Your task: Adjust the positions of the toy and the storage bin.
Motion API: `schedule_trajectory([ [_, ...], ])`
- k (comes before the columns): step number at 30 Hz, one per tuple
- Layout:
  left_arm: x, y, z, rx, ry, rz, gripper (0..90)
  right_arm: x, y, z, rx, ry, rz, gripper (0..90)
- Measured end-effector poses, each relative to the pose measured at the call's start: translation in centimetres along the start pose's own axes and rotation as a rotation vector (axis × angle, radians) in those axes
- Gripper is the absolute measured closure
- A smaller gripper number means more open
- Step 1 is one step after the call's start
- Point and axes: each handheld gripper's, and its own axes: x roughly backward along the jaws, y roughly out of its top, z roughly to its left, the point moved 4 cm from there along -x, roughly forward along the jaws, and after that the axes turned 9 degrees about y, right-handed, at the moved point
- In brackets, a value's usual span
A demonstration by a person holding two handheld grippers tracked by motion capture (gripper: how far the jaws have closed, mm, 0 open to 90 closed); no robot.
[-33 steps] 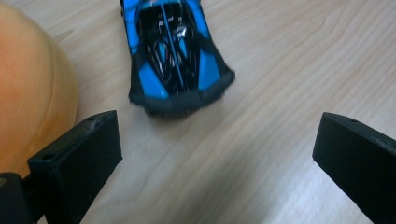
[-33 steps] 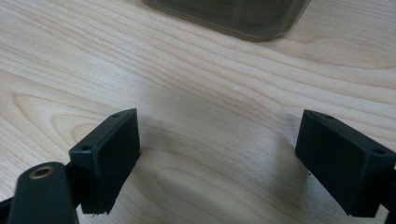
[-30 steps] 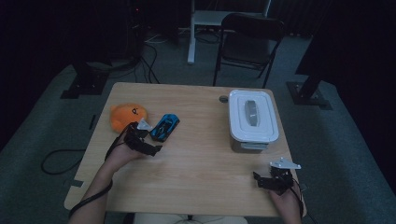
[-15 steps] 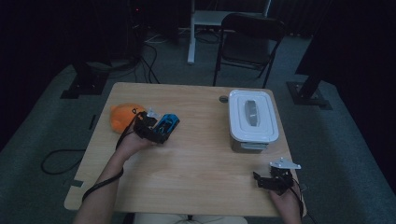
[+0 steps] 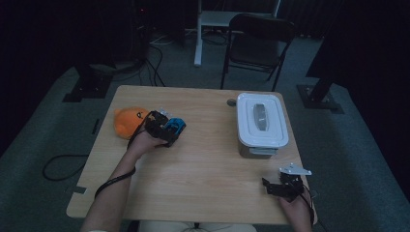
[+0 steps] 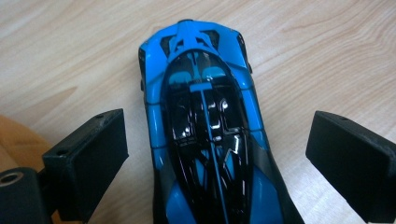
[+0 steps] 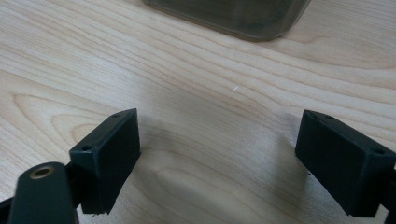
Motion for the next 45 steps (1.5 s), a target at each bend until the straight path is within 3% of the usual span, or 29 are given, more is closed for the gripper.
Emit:
schedule_trajectory([
  [3, -0.4, 0.2, 0.1, -0.005, 0.005, 0.022, 6.1, 0.0, 0.0, 0.0, 0.0, 0.0, 0.0, 13.5],
  [8, -1.1, 0.4, 0.3, 0.02, 0.004, 0.056, 6.8, 0.0, 0.0, 0.0, 0.0, -0.001, 0.0, 13.6],
  [14, -2.2, 0.8, -0.2, 0.018, 0.049, 0.086, 7.0, 0.0, 0.0, 0.0, 0.0, -0.001, 0.0, 13.7],
  [16, -2.5, 0.9, -0.3, 0.022, 0.063, 0.095, 15.1, 0.0, 0.0, 0.0, 0.0, -0.001, -0.001, 13.7],
  [19, -2.6, 0.8, -0.1, 0.046, 0.073, 0.105, 15.6, 0.0, 0.0, 0.0, 0.0, -0.001, -0.001, 13.7],
  [22, -2.5, 0.8, 0.0, 0.064, 0.059, 0.117, 19.2, 0.0, 0.0, 0.0, 0.0, -0.001, -0.001, 13.7],
  [27, -2.5, 0.5, -0.1, 0.054, 0.053, 0.151, 20.3, 0.0, 0.0, 0.0, 0.0, -0.001, -0.001, 13.8],
  [28, -2.5, 0.5, -0.2, 0.064, 0.027, 0.154, 20.3, 0.0, 0.0, 0.0, 0.0, -0.001, -0.001, 13.8],
  [37, -2.4, 0.3, -0.3, 0.006, 0.023, 0.167, 24.7, 0.0, 0.0, 0.0, -0.001, -0.002, -0.001, 14.1],
  [45, -2.2, 0.2, -0.4, 0.01, 0.019, 0.175, 26.2, 0.0, 0.0, 0.0, -0.001, -0.002, -0.002, 14.2],
])
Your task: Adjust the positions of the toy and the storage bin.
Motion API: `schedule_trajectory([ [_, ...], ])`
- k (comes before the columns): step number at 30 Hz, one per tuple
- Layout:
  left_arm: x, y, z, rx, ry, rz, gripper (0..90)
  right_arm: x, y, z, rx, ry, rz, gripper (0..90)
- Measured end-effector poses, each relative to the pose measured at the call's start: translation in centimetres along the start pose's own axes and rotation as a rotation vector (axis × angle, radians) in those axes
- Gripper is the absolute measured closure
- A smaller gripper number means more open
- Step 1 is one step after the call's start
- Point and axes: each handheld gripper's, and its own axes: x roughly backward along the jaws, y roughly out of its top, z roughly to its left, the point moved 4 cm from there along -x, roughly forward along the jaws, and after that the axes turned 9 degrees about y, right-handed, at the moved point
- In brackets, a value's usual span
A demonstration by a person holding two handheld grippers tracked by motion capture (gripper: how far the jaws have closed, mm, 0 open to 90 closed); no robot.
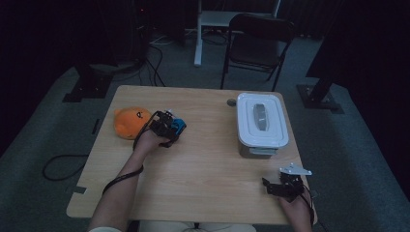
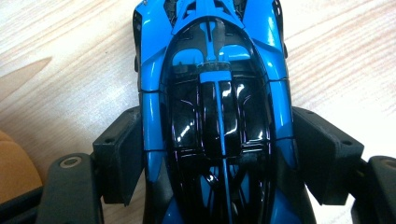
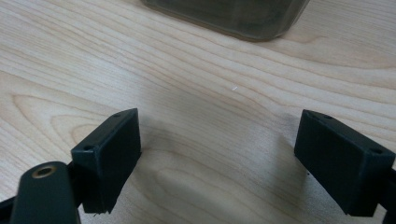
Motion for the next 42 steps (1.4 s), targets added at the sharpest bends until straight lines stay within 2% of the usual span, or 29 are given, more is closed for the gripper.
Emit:
schedule_trajectory([
  [3, 0.6, 0.0, 0.1, 0.009, -0.015, -0.033, 28.3, 0.0, 0.0, 0.0, -0.001, 0.0, 0.0, 14.3],
  [5, 1.0, 0.0, -0.1, -0.021, -0.036, -0.028, 28.3, 0.0, 0.0, 0.0, -0.002, -0.001, 0.0, 14.4],
  [10, 1.5, -0.1, -0.6, -0.037, -0.025, -0.032, 28.3, 0.0, 0.0, 0.0, -0.002, -0.001, 0.0, 14.4],
  [13, 2.3, -0.2, -0.9, -0.039, -0.048, -0.054, 28.3, 0.0, 0.0, 0.0, -0.002, -0.001, 0.0, 14.5],
  [21, 4.7, -1.0, -1.1, -0.056, -0.061, -0.09, 28.3, 0.0, 0.0, 0.0, -0.002, -0.002, 0.0, 14.5],
  [29, 6.9, -2.8, -1.1, -0.095, -0.065, -0.099, 28.3, 0.0, 0.0, 0.0, -0.002, -0.002, 0.0, 14.5],
  [34, 8.1, -3.9, -1.1, -0.103, -0.073, -0.121, 28.3, 0.0, 0.0, 0.0, -0.002, -0.002, 0.0, 14.5],
  [40, 8.7, -5.5, -1.0, -0.109, -0.085, -0.121, 28.3, 0.0, 0.0, 0.0, -0.004, -0.004, -0.001, 14.5],
  [42, 8.7, -6.2, -1.2, -0.124, -0.086, -0.119, 28.3, 0.0, 0.0, 0.0, -0.004, -0.005, -0.001, 14.5],
])
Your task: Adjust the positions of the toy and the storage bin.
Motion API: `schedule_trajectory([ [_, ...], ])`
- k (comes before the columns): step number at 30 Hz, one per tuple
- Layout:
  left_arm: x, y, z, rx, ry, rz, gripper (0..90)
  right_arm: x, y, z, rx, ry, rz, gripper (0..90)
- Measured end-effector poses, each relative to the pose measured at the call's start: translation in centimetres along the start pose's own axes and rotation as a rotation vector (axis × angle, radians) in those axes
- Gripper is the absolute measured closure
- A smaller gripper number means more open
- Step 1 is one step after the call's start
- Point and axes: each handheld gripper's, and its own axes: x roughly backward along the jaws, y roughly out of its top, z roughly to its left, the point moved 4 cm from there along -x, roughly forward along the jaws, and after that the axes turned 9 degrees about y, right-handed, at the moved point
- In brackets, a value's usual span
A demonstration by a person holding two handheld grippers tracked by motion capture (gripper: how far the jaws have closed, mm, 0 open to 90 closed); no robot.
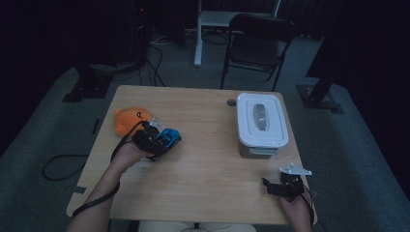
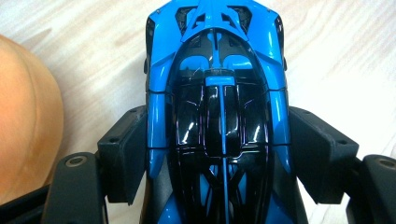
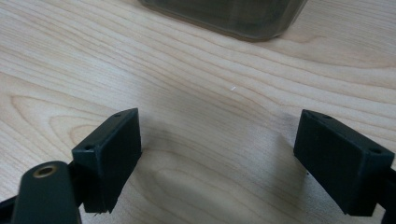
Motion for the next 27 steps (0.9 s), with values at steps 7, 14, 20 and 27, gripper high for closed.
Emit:
schedule_trajectory([
  [7, 0.5, -1.9, -0.5, -0.014, -0.013, -0.001, 28.3, 0.0, 0.0, 0.0, -0.001, -0.001, -0.001, 14.5],
  [14, 1.4, -4.0, -1.3, -0.039, -0.047, 0.008, 28.3, 0.0, 0.0, 0.0, -0.001, -0.001, 0.0, 14.5],
  [20, 1.9, -5.7, -1.9, -0.085, -0.062, 0.008, 28.2, 0.0, 0.0, 0.0, -0.003, -0.003, -0.001, 14.5],
  [27, 2.4, -7.5, -1.8, -0.082, -0.081, 0.003, 28.2, 0.0, 0.0, 0.0, -0.003, -0.005, -0.002, 14.9],
])
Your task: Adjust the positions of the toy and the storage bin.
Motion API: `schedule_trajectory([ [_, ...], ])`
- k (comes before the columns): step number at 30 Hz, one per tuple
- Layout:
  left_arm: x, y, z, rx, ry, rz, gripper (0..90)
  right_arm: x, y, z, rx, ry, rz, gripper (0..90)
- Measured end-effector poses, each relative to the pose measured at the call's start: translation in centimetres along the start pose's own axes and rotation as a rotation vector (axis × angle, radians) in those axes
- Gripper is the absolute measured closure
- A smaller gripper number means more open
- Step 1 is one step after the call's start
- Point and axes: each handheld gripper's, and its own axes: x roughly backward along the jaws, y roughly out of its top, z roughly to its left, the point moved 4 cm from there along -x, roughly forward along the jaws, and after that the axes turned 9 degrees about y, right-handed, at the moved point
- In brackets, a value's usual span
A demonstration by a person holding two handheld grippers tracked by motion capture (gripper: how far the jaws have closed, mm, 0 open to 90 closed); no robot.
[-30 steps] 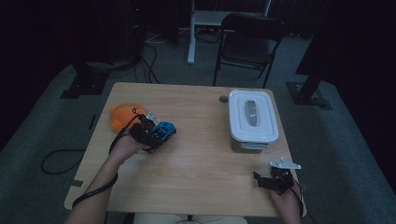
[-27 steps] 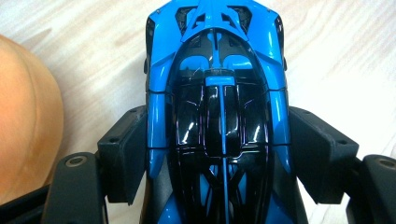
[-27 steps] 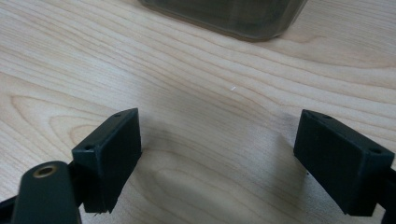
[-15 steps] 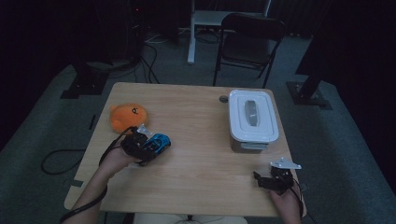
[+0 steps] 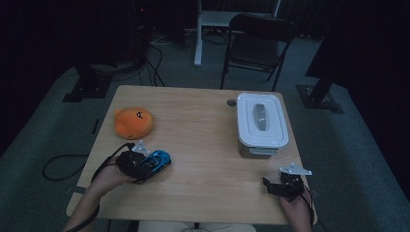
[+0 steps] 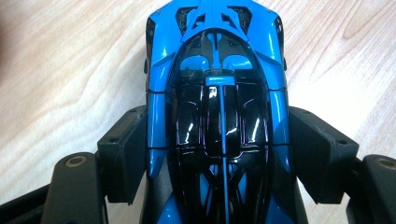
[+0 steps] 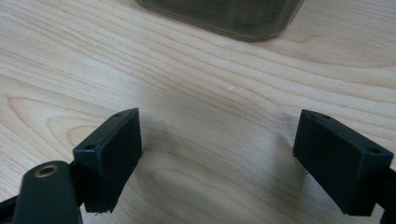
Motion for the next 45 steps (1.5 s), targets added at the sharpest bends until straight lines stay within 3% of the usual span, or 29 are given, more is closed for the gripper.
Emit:
schedule_trajectory([
  [2, 0.1, -0.4, 0.0, -0.005, -0.006, -0.007, 28.3, 0.0, 0.0, 0.0, 0.0, 0.0, 0.0, 14.9],
  [4, 0.2, -0.7, -0.2, -0.037, -0.004, -0.024, 28.2, 0.0, 0.0, 0.0, 0.0, 0.0, 0.0, 14.9],
  [6, 0.3, -1.0, -0.3, -0.045, -0.025, -0.025, 28.2, 0.0, 0.0, 0.0, 0.0, 0.0, 0.0, 14.9],
  [9, 0.3, -1.6, -1.0, -0.096, -0.068, -0.027, 28.2, 0.0, 0.0, 0.0, 0.0, 0.0, 0.0, 15.1],
  [11, 0.1, -2.1, -1.5, -0.132, -0.06, -0.001, 28.2, 0.0, 0.0, 0.0, 0.0, -0.001, -0.001, 15.1],
  [13, 0.2, -2.5, -1.5, -0.132, -0.058, 0.001, 28.2, 0.0, 0.0, 0.0, 0.0, -0.001, -0.001, 15.1],
  [20, 0.8, -3.6, -1.5, -0.195, -0.094, -0.042, 28.2, 0.0, 0.0, 0.0, -0.001, -0.002, -0.001, 15.2],
  [26, 0.1, -4.3, -1.2, -0.195, -0.101, 0.012, 28.2, 0.0, 0.0, 0.0, -0.002, -0.002, -0.001, 15.2],
  [29, 0.0, -4.6, -1.2, -0.207, -0.111, 0.012, 28.2, 0.0, 0.0, 0.0, -0.002, -0.002, -0.001, 15.2],
  [35, -0.1, -5.0, -0.9, -0.179, -0.156, -0.004, 28.1, 0.0, 0.0, 0.0, -0.002, -0.003, -0.001, 15.2],
  [40, -0.1, -5.1, -0.8, -0.173, -0.161, -0.01, 27.9, 0.0, 0.0, 0.0, -0.002, -0.003, -0.001, 15.2],
  [45, 0.1, -5.1, -0.9, -0.195, -0.143, 0.022, 27.7, 0.0, 0.0, 0.0, -0.002, -0.003, -0.001, 15.2],
])
